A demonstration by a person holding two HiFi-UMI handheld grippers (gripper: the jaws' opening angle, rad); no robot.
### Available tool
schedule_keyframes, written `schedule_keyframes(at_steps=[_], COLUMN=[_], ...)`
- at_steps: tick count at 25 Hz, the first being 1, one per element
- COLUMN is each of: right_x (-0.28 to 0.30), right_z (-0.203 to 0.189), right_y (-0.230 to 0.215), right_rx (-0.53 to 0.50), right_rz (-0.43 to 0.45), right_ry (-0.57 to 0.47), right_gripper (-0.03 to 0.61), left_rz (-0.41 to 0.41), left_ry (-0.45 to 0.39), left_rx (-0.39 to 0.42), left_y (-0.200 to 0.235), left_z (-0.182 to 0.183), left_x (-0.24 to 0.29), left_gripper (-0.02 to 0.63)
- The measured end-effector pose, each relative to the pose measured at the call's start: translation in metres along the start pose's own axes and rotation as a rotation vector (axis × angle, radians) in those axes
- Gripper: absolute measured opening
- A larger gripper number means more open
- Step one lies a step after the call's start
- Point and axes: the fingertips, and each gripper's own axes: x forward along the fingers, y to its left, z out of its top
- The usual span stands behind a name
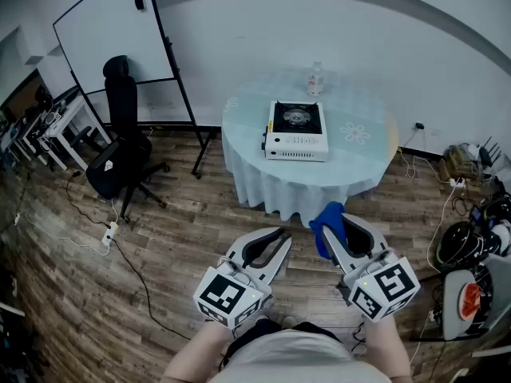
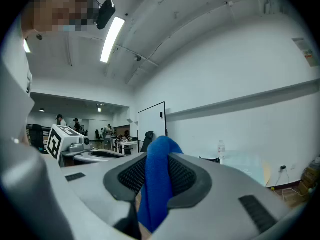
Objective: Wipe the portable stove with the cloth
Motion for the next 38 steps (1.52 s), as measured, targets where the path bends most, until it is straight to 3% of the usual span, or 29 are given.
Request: schedule_keyframes(at_steps=[10, 17, 27, 38], right_x=[0.003, 0.001, -0.003, 0.067], right_z=[-0.022, -0.024, -0.031, -0.059], right_y=[-0.003, -0.006, -0.020, -0.071], right_rx=[0.030, 0.013, 0.028, 0.059], right_rz=[0.008, 0.018, 0.044, 0.038], right_ry=[0.021, 0.015, 0.035, 0.090], right_gripper=[0.124, 0.124, 0.124, 0.124], left_rz=[0.037, 0.021, 0.031, 0.011], left_ry=[-0.004, -0.001, 0.005, 0.042], left_rx=[-0.032, -0.040, -0.123, -0.125], left_y=[-0.003, -0.010, -0.017, 0.052], left_z=[-0.010, -0.012, -0.026, -0.042], left_x=[0.012, 0.026, 0.041, 0.099], left_gripper=[0.054, 0.049, 0.050, 0.051])
